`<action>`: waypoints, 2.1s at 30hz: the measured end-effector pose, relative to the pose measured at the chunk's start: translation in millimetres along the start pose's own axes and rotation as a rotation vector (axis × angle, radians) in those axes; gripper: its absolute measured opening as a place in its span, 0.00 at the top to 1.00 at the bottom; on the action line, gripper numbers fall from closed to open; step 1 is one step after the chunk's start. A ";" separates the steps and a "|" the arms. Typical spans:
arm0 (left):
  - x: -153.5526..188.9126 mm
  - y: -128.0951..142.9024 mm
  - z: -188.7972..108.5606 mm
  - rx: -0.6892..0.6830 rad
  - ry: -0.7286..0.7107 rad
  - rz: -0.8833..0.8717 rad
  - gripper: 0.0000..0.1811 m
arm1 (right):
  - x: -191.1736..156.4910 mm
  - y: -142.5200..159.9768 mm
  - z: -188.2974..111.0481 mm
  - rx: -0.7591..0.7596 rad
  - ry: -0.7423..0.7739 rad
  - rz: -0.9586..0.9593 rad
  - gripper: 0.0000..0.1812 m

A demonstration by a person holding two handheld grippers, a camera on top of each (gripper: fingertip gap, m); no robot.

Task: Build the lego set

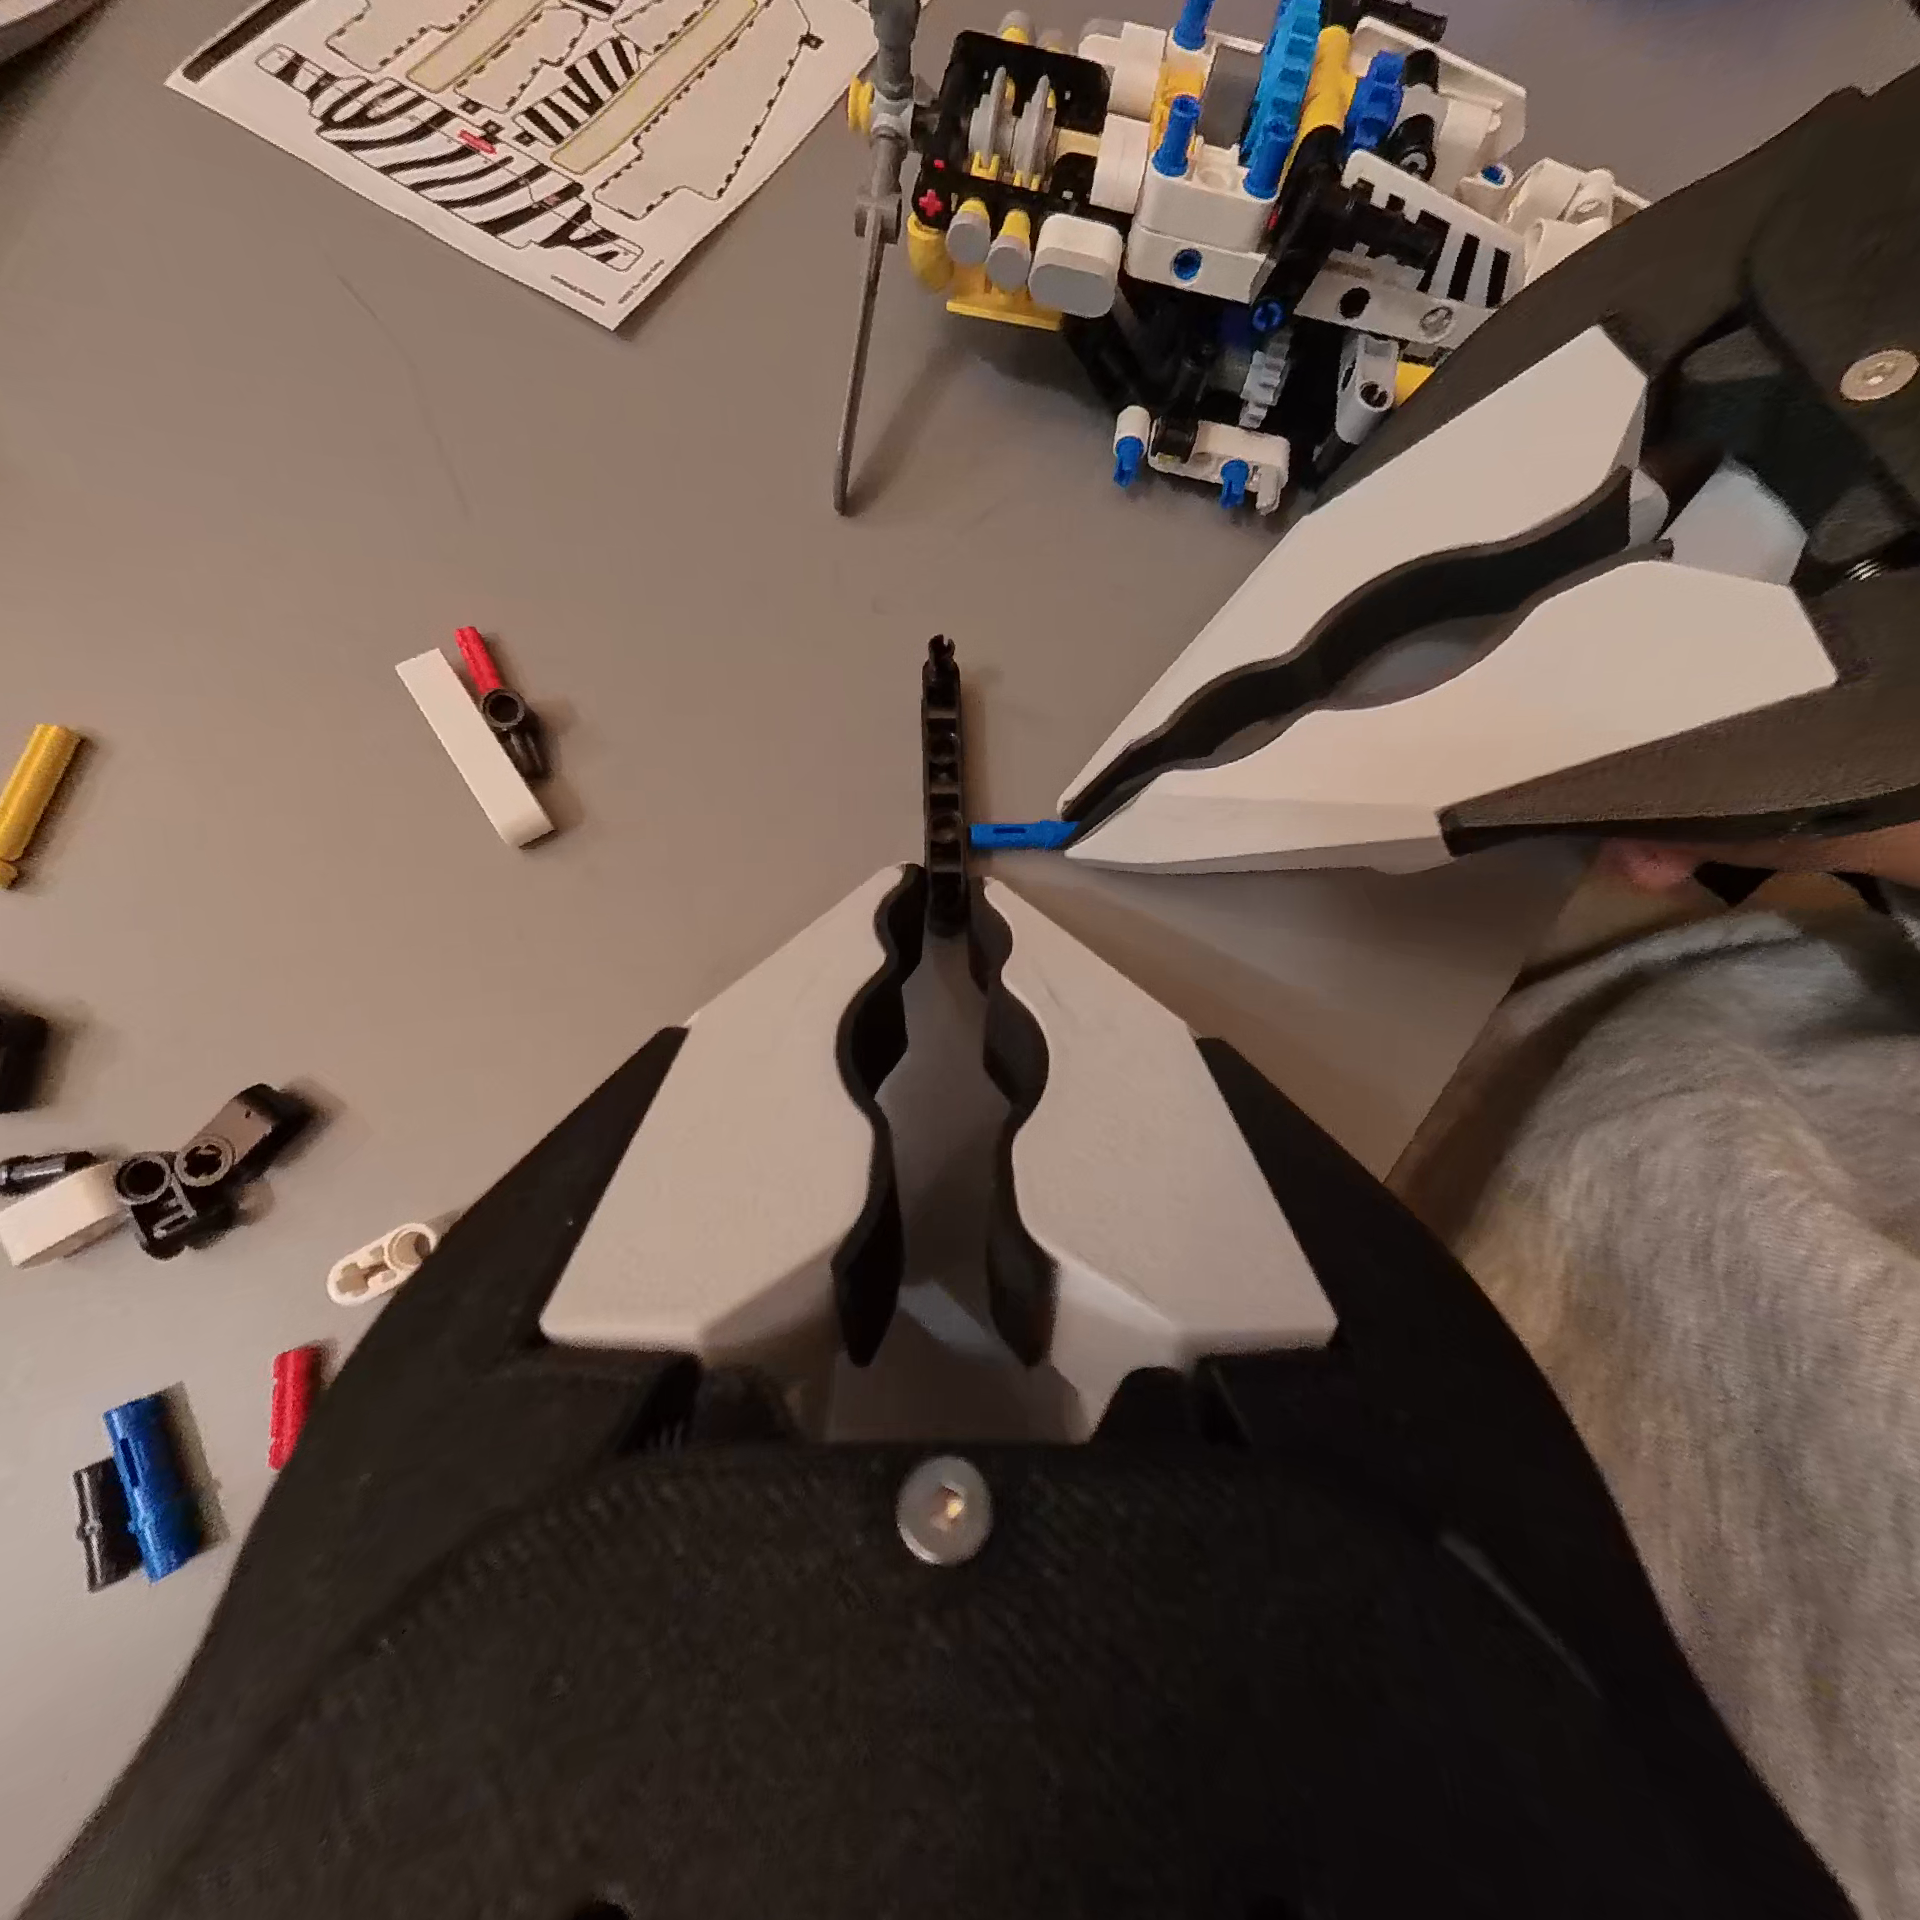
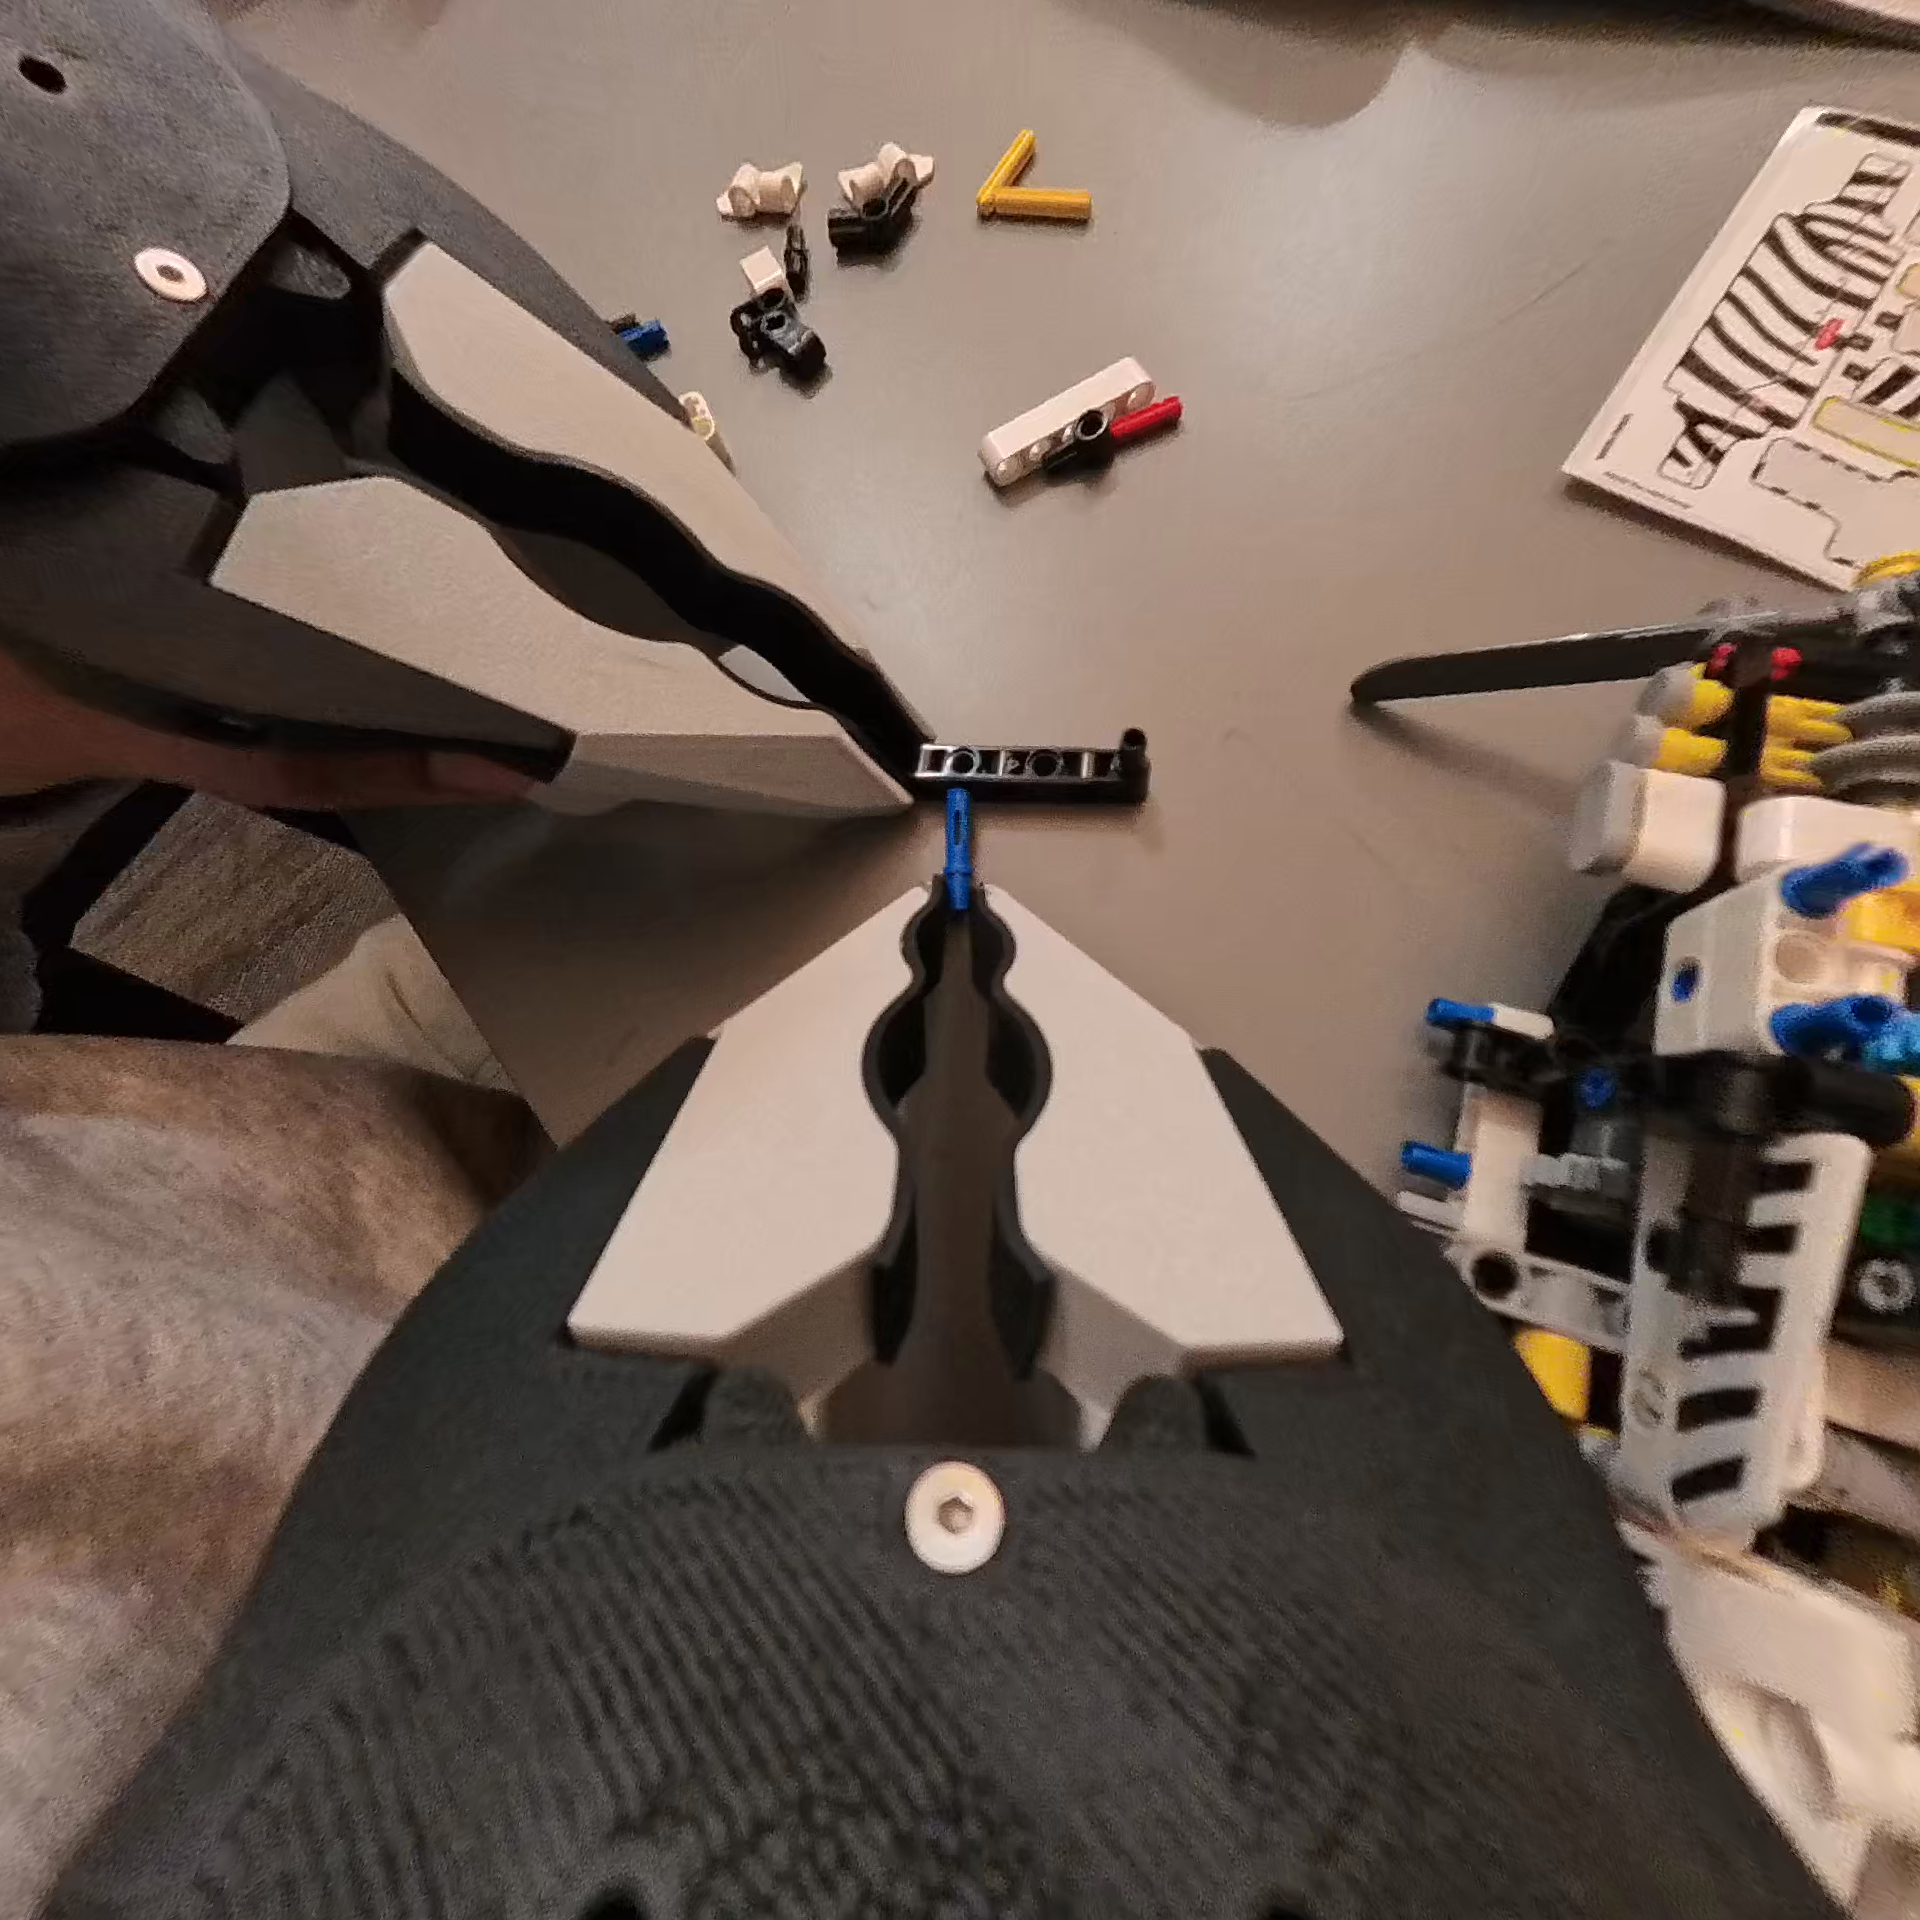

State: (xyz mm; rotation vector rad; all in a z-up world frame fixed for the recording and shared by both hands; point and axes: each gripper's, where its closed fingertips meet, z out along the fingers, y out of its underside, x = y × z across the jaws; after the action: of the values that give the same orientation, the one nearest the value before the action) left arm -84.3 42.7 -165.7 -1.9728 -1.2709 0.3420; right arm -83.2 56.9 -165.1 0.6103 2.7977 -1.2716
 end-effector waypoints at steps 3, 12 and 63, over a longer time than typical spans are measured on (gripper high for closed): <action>0.2 -0.3 0.3 0.001 0.003 0.000 0.97 | -0.4 0.0 0.1 -0.013 -0.005 0.003 0.99; 0.2 -0.2 0.2 0.002 0.017 -0.015 0.96 | 1.8 0.3 0.0 -0.063 0.018 -0.018 0.99; -0.8 -12.3 11.2 0.011 0.038 -0.088 0.97 | 21.2 -2.2 -9.6 -0.080 0.093 -0.032 0.99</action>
State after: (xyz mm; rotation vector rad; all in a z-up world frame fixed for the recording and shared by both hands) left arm -99.3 49.8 -164.8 -1.8987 -1.3247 0.2660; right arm -102.1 69.9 -160.6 0.6398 2.9281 -1.1591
